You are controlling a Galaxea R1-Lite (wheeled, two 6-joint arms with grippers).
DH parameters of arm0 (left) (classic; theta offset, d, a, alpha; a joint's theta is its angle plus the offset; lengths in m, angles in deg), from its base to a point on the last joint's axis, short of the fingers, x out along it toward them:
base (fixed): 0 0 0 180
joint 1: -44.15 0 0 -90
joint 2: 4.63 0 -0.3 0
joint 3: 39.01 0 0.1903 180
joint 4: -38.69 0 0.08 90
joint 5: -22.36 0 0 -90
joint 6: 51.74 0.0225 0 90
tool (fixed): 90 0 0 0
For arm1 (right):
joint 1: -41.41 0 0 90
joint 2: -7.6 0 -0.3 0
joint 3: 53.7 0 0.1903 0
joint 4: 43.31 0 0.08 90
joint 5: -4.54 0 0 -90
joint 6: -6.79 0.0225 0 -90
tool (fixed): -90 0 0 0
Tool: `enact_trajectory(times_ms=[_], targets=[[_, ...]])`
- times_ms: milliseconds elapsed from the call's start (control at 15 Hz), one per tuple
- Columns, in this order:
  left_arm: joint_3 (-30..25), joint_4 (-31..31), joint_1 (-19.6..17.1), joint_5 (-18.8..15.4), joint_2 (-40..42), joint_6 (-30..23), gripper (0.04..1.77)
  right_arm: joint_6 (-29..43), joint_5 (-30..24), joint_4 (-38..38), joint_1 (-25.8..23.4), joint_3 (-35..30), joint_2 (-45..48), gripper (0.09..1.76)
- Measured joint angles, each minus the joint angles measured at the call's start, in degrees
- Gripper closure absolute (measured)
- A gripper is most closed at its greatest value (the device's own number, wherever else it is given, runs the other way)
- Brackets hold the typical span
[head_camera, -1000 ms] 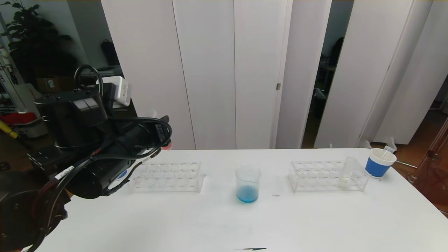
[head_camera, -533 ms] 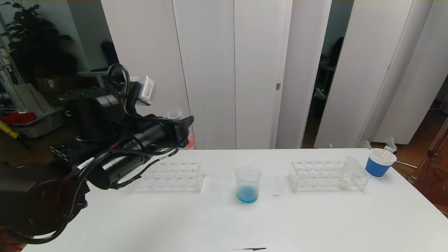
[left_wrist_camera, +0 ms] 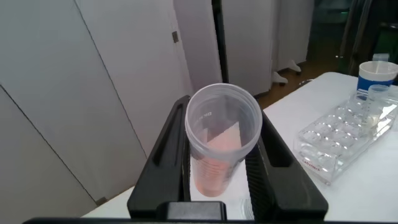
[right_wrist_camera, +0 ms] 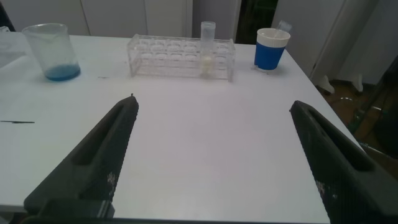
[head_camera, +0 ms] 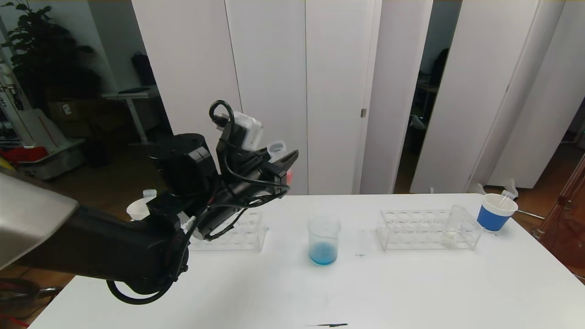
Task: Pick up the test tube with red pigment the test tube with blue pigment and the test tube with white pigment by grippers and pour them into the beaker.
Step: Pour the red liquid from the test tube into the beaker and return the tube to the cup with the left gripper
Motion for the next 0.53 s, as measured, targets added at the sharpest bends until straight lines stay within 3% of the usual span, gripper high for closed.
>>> enact_trajectory(times_ms=[133,400,533], targets=[[1.9,1.0,0.4,-5.9,-3.0,2.9,1.23,0.0,0.0,0.0,0.0,0.0,0.0,0.10],[6.0,4.3,0.1,-12.7,-6.8,12.4,1.23,0.0,0.0,0.0,0.0,0.0,0.0,0.10],[8.1,4.4,-0.1,-14.0,-8.9,17.6,1.23,0.0,0.0,0.0,0.0,0.0,0.0,0.10]])
